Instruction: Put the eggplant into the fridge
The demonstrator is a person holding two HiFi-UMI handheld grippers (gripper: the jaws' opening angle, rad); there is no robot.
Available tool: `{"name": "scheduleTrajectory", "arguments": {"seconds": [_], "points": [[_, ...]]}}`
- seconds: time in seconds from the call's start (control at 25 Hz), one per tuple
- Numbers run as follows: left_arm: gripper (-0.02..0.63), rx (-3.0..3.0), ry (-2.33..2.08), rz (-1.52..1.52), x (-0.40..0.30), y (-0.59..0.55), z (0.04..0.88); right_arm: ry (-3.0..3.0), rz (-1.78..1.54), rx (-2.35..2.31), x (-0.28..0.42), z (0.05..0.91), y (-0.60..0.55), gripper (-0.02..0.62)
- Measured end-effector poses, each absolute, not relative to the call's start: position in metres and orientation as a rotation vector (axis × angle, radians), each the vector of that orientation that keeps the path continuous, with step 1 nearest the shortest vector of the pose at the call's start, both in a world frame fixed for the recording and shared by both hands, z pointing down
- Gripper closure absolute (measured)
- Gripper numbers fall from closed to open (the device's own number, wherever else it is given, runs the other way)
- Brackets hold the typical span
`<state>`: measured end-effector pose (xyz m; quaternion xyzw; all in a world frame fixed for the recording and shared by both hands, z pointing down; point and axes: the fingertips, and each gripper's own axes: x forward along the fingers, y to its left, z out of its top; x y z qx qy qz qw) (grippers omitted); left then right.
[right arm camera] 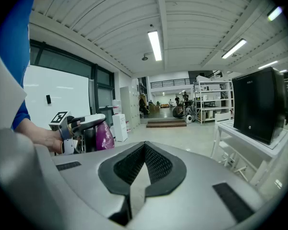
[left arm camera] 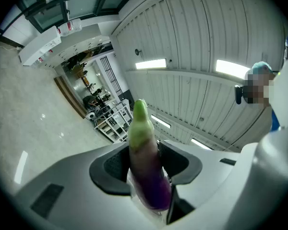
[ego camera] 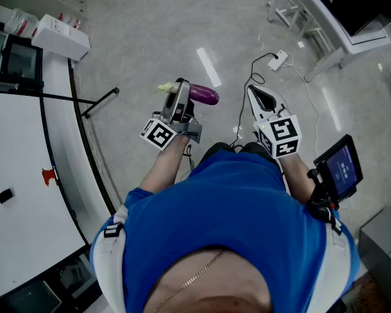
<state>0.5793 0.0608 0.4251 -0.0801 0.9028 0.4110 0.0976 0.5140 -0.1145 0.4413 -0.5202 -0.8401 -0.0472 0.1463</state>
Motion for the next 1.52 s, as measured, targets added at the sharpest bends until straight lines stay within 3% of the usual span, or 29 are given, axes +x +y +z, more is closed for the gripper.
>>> {"name": "scheduleTrajectory", "arguments": {"seconds": [0.44,1.0,1.52], "points": [[0.415,-0.209,2.659,1.200,0.589,0.062,0.420,-2.414,-0.103,-1.540,0.517,0.433,-0.108,0.594],[0.415,-0.065,2.638,1.192,0.619,0.149,0.435,-2.345,-0.116,-1.623,0.521,0.445,-0.014,0.594],[0.416,0.026,2.648,1.141,0.549,0.212,0.436,-2.297,-0.100,-1.720,0.437,0.448,0.060,0.594]]}}
